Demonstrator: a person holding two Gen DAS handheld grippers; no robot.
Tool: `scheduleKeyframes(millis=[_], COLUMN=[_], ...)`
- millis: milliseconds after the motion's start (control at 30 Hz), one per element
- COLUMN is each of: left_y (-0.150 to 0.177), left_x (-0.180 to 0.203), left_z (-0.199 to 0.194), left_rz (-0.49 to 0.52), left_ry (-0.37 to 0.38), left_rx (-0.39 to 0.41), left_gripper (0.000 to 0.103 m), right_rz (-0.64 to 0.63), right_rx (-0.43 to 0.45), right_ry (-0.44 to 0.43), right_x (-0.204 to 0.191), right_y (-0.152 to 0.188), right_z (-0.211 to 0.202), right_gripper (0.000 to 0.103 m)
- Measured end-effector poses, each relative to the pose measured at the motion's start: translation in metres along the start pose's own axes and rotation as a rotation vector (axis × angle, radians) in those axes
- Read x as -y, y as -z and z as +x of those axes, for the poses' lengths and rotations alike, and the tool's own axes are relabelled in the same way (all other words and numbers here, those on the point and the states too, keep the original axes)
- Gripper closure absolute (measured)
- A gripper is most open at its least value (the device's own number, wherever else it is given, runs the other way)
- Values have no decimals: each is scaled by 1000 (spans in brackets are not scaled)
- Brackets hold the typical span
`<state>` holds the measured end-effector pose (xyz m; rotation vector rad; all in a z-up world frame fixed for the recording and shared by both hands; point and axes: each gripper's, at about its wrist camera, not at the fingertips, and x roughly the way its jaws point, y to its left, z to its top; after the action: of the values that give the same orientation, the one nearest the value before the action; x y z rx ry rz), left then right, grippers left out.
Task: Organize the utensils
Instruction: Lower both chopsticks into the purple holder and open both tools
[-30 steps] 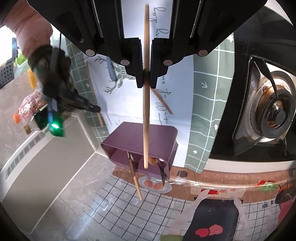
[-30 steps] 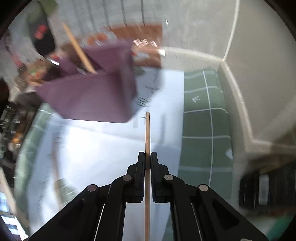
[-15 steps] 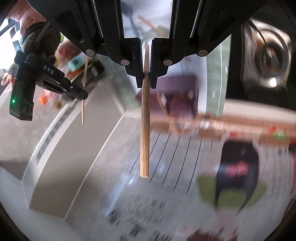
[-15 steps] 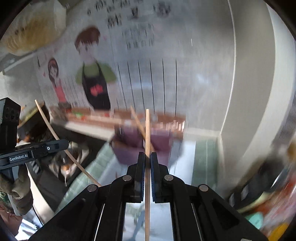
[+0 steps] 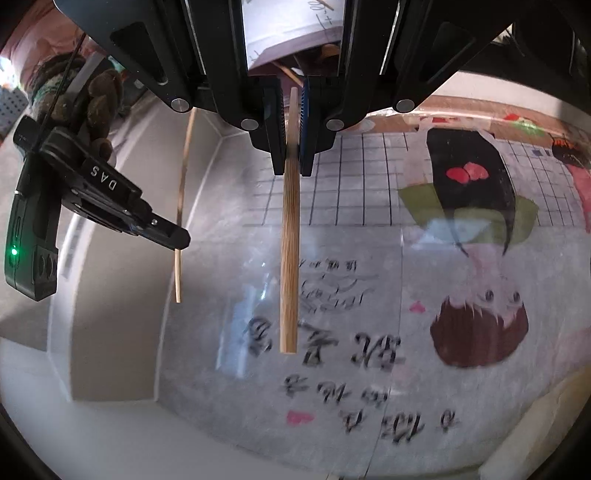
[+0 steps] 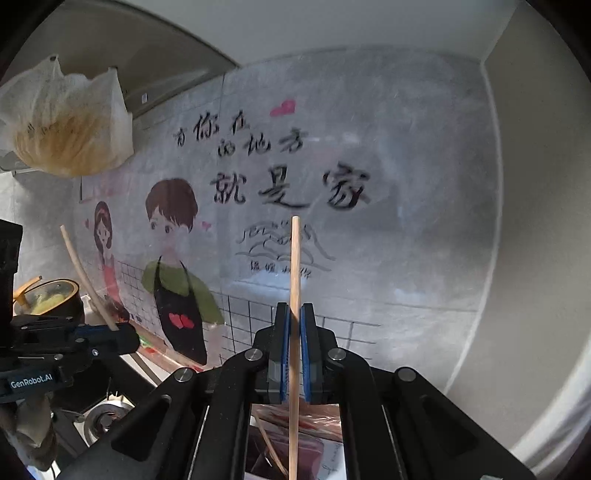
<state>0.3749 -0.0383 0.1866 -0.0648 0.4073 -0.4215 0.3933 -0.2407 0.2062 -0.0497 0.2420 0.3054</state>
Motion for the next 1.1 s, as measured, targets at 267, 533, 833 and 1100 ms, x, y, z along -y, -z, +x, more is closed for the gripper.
scheduleKeyframes(millis=[267,533,833,1100], left_y=[49,101,133,133], left_x=[-30,-47,-55,-46], left_z=[90,150,169,109], left_rz=[-71,-131,-202,-187], left_ry=[-10,-6,-15,-159], left_rx=[-176,-326,-427,-404], left_gripper=[96,96,77,36], right_rz=[40,70,130,104], right_rx=[-122,-273,-481,-460], right_ry=[-40,-70,-103,-5], right_x=[12,17,14,8], right_y=[67,133,189,186], right_z=[74,128,143,74], right_gripper=[98,98,77,34])
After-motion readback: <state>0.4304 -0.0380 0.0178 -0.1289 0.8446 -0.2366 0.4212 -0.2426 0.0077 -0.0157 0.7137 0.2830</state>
